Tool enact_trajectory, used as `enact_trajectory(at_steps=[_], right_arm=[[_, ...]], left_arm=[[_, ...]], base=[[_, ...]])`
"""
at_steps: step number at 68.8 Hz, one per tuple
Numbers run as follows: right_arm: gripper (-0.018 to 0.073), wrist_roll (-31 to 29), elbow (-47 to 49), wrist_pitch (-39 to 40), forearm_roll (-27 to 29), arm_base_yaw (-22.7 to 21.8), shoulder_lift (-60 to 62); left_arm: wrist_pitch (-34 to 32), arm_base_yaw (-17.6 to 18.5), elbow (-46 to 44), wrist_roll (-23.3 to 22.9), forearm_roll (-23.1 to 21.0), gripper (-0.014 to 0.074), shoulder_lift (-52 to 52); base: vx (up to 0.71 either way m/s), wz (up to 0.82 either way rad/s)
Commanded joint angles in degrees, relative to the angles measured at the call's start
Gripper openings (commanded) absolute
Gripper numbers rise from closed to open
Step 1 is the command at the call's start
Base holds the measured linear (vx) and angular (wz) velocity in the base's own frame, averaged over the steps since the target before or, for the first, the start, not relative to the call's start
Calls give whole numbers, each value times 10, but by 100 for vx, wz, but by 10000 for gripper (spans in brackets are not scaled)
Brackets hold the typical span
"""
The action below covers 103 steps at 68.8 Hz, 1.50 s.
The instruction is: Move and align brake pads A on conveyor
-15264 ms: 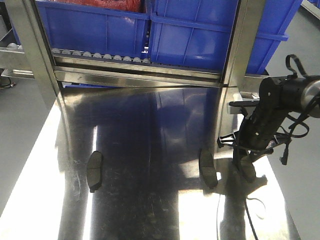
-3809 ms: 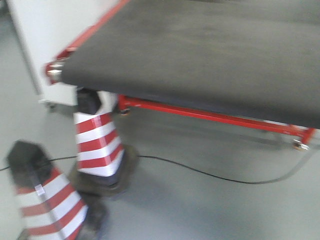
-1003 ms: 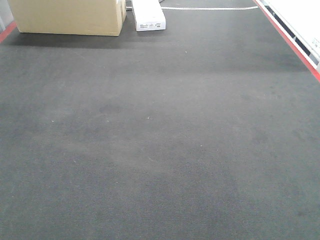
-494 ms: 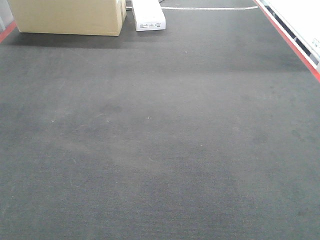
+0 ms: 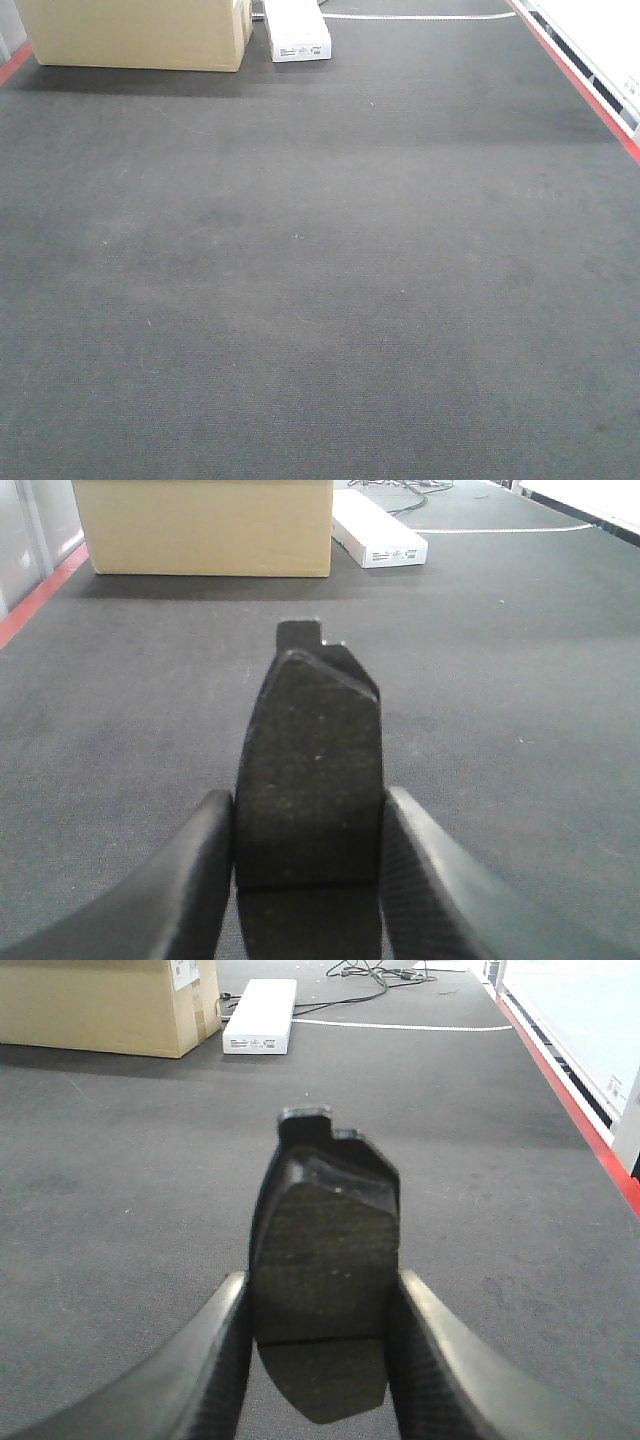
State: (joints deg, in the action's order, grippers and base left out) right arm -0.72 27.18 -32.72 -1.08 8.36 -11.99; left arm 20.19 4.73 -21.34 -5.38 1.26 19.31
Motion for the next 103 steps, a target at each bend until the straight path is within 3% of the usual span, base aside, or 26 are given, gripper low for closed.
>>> enact_trajectory(at_steps=[1, 18, 27, 46, 73, 85, 103], right_arm=[[-10, -3, 17, 59, -3, -1, -4], [-10, -3, 17, 59, -3, -1, -4], [-10, -3, 17, 59, -3, -1, -4], [-10, -3, 17, 59, -3, -1, -4], [-10, -3, 17, 59, -3, -1, -4], [-10, -3, 17, 59, -3, -1, -4], [-10, -3, 17, 59, -3, -1, -4]], left_arm=[[-34, 1, -26, -3, -3, -4, 10], [97, 1, -161, -3, -3, 2, 171], [130, 1, -222, -3, -4, 5, 282], [135, 1, -308, -3, -23, 14, 500], [113, 1, -358, -3, -23, 64, 697], [110, 1, -377, -3, -23, 157, 765], [118, 1, -404, -3, -23, 417, 802]], base=[[0, 0], [0, 0], [0, 0], [0, 0], [0, 0], [0, 0], [0, 0]])
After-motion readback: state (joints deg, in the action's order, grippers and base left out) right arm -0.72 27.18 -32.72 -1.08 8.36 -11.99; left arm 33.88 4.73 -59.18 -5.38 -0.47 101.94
